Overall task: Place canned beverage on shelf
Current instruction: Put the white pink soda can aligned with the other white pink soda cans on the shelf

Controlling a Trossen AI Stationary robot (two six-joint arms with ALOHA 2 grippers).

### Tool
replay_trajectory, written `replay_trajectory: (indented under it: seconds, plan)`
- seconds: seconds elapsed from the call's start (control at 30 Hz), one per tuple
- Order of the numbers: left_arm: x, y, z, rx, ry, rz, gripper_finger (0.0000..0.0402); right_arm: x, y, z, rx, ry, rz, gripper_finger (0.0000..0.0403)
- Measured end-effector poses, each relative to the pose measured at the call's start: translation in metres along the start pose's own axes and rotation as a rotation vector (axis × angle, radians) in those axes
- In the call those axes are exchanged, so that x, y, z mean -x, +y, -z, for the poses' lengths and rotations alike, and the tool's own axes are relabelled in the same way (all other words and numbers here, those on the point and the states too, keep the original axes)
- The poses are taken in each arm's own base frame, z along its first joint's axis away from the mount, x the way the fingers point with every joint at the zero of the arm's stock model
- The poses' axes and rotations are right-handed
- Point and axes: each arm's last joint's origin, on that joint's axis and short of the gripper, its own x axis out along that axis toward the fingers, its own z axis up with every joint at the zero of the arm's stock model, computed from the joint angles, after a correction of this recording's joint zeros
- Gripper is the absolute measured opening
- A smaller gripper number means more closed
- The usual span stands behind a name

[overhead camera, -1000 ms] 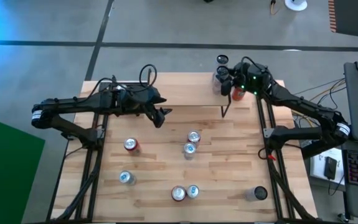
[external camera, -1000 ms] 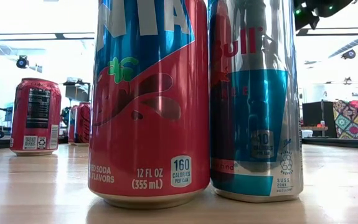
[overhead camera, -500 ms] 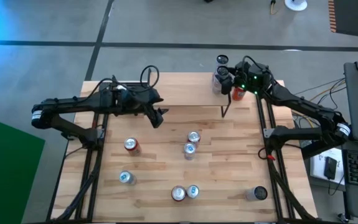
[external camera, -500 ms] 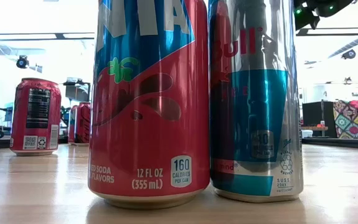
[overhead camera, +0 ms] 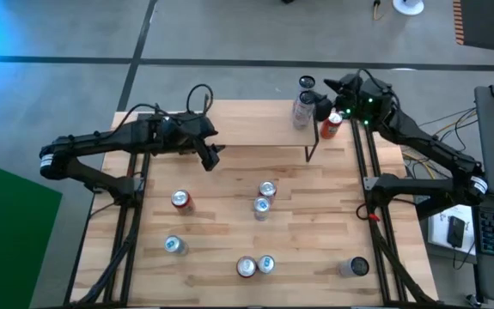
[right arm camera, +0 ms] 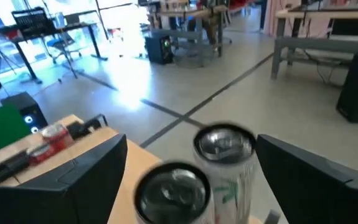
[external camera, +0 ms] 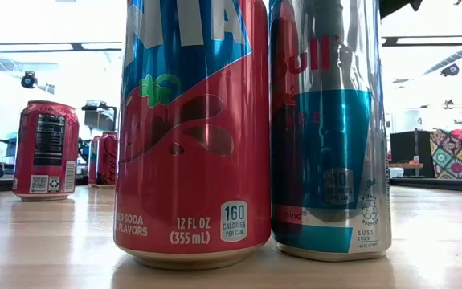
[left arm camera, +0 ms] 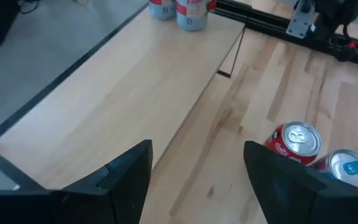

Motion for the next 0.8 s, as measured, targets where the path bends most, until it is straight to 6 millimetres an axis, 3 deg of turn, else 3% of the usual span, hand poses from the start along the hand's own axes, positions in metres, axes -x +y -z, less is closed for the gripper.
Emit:
replay_trajectory:
  seconds: [0.33,0.53,0.7,0.8]
  plan:
    - [0.041,0.014,0.016,0.129,0.049,-0.012,0.0213,0.018,0.002,-0.042,-0.152,-0.038,0.12,0.0331]
    - [0.051,0.01,0.052,0.231,0.071,0.028,0.0211,0.019,0.021,-0.037,-0.22,-0.017,0.032,0.0313]
    - [0.055,-0.003,0.089,0.296,0.14,0.107,0.0211,0.019,0.052,-0.027,-0.211,0.014,-0.031,0.029]
    - [0.061,-0.009,0.101,0.339,0.161,0.147,0.0211,0.021,0.074,-0.02,-0.188,0.033,-0.051,0.0275]
